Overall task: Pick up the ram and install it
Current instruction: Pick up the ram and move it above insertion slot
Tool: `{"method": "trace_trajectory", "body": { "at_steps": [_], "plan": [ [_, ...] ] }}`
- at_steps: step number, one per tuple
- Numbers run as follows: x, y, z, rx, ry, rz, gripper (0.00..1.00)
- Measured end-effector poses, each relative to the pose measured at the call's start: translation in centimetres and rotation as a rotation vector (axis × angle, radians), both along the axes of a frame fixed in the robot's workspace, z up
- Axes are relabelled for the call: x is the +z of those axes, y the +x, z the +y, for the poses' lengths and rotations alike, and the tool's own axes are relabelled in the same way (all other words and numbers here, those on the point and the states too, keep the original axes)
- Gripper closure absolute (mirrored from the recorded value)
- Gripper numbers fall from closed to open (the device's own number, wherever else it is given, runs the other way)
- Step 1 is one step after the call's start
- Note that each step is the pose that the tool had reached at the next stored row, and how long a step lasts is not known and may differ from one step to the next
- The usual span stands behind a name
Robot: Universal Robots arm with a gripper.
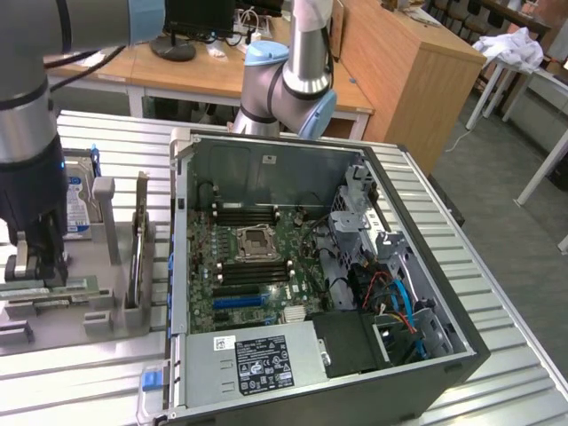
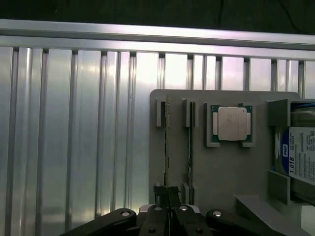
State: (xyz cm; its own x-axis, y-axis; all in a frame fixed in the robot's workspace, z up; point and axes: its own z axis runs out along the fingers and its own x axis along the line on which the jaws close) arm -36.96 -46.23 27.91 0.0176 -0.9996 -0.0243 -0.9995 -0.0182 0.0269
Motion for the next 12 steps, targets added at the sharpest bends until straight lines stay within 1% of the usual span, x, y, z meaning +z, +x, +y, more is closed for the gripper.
{"method": "trace_trajectory", "body": {
  "at_steps": [12],
  "plan": [
    [3.80,0.0,0.00,0.000,0.0000,0.0000,0.88]
  ]
}}
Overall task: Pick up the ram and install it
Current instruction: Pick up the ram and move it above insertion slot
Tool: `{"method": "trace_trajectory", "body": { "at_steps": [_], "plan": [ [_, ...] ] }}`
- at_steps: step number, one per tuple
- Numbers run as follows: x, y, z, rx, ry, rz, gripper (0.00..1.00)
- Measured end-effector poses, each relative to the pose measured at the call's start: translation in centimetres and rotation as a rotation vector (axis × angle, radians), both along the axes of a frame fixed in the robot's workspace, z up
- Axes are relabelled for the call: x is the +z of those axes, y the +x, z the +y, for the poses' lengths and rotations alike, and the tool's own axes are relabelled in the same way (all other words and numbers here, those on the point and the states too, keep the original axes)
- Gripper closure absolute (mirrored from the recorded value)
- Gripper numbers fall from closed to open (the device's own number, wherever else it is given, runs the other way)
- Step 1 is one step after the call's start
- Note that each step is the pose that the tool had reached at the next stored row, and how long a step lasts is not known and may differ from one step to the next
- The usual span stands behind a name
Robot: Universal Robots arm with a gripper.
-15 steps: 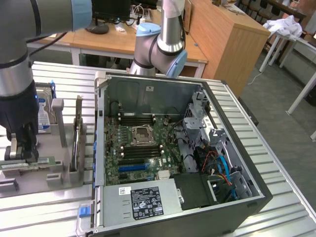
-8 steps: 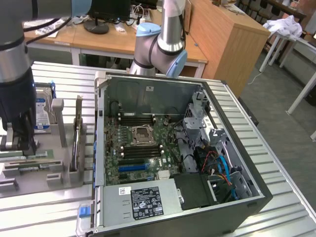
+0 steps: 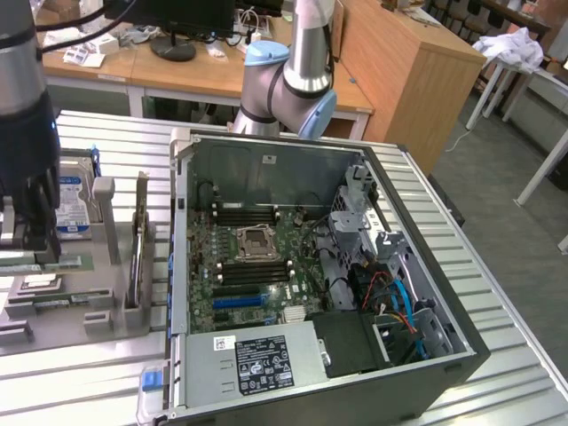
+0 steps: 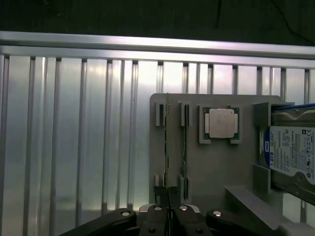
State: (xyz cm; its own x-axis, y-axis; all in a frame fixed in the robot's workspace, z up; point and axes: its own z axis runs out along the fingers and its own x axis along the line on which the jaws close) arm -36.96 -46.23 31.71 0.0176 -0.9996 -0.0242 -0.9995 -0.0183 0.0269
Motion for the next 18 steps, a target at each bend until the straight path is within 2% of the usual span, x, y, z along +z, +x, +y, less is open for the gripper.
{"method": "trace_trajectory", "body": {
  "at_steps": [8,18],
  "plan": [
    [2.39,0.0,0.00,0.000,0.0001,0.0000,0.88],
    [4.55,0.0,0.00,0.000,0.0006,-0.0001,0.88]
  ]
}}
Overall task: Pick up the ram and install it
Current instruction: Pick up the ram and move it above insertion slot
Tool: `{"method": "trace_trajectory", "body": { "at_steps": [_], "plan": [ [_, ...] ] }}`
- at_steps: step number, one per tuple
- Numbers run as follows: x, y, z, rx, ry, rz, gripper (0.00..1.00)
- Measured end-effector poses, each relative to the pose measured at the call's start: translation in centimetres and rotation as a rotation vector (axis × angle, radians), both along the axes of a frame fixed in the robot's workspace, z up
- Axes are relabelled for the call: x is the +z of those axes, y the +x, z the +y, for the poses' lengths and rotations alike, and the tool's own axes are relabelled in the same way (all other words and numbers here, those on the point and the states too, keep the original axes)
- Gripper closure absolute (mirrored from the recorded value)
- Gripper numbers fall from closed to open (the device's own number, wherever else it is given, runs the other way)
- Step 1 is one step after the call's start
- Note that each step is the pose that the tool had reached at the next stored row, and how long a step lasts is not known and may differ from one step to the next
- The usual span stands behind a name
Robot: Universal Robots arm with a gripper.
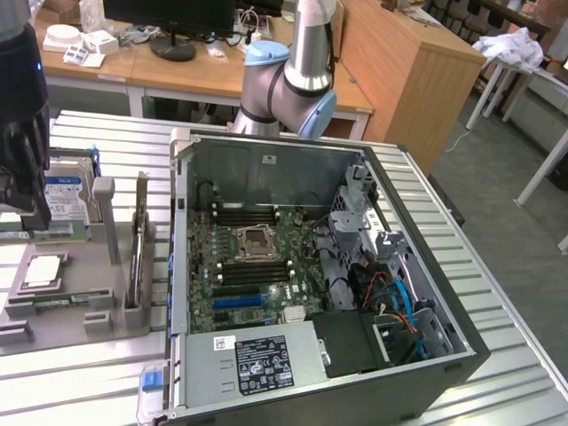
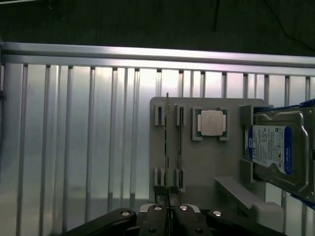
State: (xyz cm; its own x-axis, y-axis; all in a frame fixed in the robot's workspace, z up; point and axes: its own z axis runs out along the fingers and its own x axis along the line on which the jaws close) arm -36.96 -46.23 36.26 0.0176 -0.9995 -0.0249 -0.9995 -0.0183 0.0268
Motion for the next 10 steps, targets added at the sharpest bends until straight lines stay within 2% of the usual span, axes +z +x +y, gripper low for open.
{"method": "trace_trajectory", "body": {
  "at_steps": [10],
  "plan": [
    [2.03,0.0,0.00,0.000,0.0002,0.0001,0.88]
  ]
}}
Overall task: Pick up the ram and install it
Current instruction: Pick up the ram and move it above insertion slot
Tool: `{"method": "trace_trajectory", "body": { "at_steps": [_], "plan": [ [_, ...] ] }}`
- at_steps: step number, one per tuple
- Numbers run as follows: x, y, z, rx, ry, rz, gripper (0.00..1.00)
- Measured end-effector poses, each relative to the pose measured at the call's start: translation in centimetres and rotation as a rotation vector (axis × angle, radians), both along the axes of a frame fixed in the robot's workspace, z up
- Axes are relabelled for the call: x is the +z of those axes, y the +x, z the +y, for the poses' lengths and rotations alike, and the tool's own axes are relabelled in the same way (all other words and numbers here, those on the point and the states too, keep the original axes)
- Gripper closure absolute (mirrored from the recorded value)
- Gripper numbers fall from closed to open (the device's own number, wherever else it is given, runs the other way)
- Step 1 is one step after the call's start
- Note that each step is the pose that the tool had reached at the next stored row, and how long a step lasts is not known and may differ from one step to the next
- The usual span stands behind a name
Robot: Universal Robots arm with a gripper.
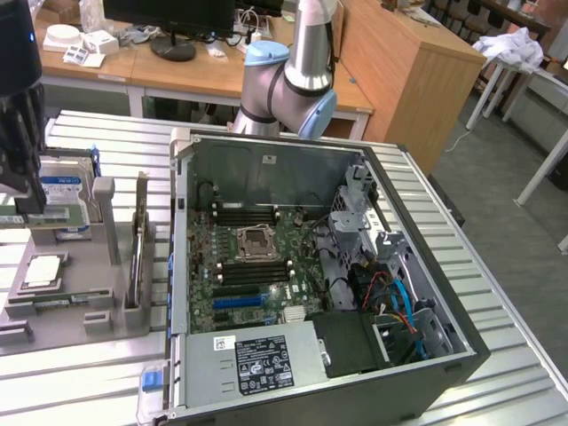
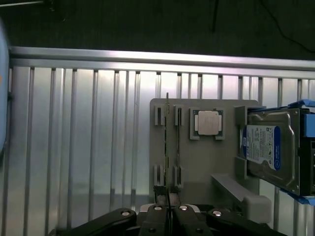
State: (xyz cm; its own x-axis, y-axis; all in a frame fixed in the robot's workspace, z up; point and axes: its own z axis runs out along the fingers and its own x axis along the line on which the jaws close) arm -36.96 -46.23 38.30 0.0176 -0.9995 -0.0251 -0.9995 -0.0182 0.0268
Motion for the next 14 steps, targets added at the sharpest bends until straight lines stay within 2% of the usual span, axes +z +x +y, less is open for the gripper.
{"method": "trace_trajectory", "body": {
  "at_steps": [14],
  "plan": [
    [3.15,0.0,0.00,0.000,0.0006,-0.0001,0.88]
  ]
}}
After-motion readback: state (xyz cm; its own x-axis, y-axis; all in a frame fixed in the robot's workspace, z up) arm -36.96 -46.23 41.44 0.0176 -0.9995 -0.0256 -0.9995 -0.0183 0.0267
